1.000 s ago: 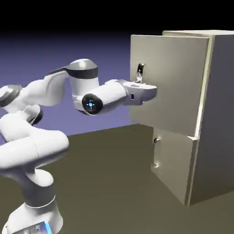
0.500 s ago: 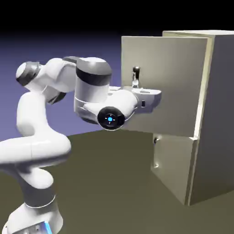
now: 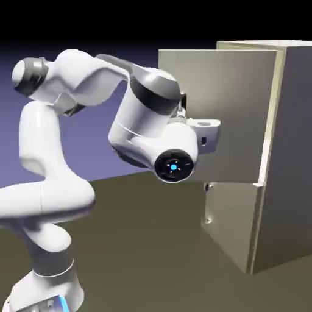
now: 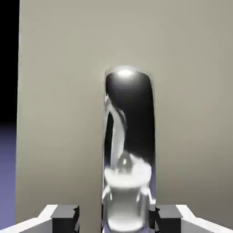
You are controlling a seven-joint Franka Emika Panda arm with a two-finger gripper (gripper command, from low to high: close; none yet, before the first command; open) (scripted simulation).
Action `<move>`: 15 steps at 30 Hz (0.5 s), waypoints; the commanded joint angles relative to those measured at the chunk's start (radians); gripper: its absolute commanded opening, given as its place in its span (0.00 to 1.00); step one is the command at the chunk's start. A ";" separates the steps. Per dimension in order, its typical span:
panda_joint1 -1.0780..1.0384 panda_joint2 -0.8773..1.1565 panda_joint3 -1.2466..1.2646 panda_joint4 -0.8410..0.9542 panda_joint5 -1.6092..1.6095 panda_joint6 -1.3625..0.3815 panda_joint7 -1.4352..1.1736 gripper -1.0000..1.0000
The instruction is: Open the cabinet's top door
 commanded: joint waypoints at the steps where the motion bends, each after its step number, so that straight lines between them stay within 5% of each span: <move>1: 0.036 0.017 -0.023 0.000 -0.012 0.031 -0.001 0.00; 5: 0.153 0.131 -0.101 0.036 -0.112 0.113 -0.033 0.00; 15: 0.113 0.492 -0.083 0.332 -0.413 0.003 -0.166 0.00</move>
